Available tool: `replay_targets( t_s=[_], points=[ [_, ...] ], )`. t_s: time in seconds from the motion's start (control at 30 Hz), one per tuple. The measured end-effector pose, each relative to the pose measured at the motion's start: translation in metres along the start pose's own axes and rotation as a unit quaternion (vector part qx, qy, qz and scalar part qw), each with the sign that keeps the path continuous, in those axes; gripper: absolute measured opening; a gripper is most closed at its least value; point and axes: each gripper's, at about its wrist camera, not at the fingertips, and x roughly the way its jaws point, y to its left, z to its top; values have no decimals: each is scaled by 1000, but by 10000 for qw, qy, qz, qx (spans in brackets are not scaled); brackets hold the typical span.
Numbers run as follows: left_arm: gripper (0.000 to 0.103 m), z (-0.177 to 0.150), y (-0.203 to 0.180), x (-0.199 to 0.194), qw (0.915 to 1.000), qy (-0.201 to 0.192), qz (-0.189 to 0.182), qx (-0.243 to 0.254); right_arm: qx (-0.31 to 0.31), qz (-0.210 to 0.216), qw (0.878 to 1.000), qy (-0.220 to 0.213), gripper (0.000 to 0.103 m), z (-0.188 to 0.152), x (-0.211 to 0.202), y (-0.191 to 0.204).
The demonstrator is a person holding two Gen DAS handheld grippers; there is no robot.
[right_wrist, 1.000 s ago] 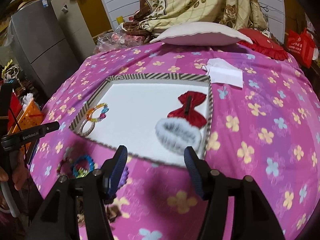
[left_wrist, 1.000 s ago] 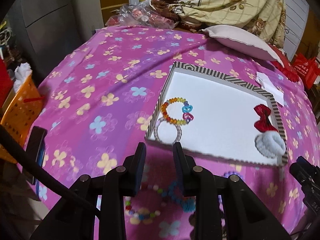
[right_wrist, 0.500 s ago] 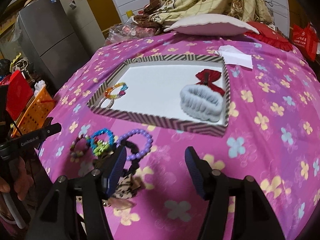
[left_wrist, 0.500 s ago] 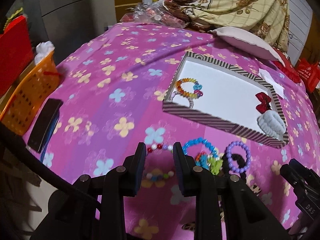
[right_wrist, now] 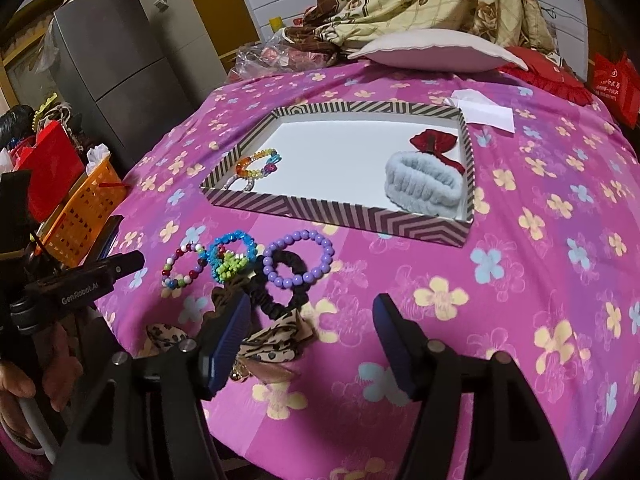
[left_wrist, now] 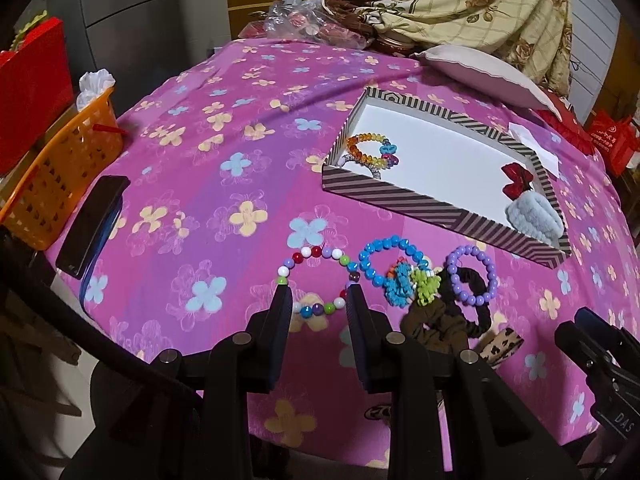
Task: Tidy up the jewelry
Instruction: 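Withdraw both tools from the box back over the remaining jewelry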
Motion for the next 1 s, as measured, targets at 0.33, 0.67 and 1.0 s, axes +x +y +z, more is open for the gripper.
replay_targets(
  t_s=[0.33,0.67,1.0],
  points=[
    [45,-6,4,-3,10000,48,-52,-6,-38,-5,9999,163,69,-9,1,6],
    [45,-26,11,7,9995,306,-40,10,-86,182,9982,572,69,-29,13,15],
    [45,-41,-9,21,9977,588,-144,289,-60,308,9977,594,69,-27,12,14]
  ],
)
